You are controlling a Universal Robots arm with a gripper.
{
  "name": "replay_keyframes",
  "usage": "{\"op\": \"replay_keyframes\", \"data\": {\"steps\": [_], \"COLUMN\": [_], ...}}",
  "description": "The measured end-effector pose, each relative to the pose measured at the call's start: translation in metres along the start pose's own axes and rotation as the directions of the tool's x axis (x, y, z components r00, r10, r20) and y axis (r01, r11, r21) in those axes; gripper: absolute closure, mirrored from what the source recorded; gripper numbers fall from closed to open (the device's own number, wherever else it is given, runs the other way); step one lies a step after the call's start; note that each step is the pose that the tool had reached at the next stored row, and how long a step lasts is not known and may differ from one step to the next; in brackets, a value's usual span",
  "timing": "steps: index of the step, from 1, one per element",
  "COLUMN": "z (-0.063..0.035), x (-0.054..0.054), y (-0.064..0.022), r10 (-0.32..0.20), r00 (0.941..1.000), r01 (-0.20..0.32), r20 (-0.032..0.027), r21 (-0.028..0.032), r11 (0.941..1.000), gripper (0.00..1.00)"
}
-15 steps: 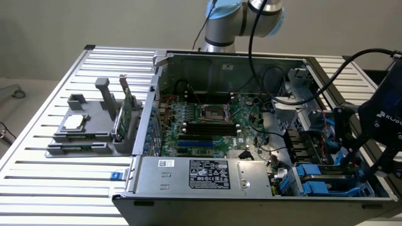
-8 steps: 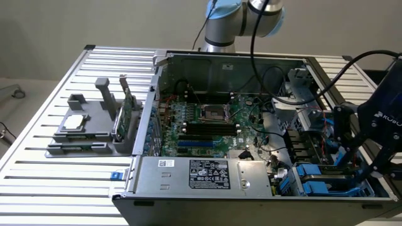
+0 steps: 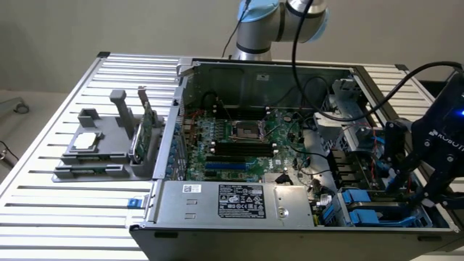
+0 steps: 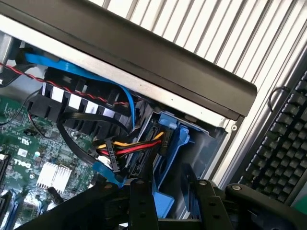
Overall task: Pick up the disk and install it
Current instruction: 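Insert the first disk wire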
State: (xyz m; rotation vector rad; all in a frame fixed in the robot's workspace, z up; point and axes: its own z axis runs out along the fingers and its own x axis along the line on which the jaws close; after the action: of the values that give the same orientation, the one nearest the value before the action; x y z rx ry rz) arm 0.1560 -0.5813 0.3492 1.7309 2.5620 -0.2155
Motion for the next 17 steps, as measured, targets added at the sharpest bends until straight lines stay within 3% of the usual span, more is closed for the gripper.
{"op": "replay_keyframes", "data": {"steps": [4,8,17], "z": [0.0019,0.0034,0.0078], "x": [0.0002,0.0004,-0.0006], "y": [0.0002,0.0003,0.0046], "r10": [0.065,0.126,0.176], "r00": [0.9979,0.992,0.9843], "r01": [-0.065,-0.125,-0.175], "r20": [-0.0065,-0.0116,-0.0192], "r21": [0.0073,0.0146,0.0202], "r11": [0.9979,0.992,0.9843], "gripper": [0.63,0.63,0.63]}}
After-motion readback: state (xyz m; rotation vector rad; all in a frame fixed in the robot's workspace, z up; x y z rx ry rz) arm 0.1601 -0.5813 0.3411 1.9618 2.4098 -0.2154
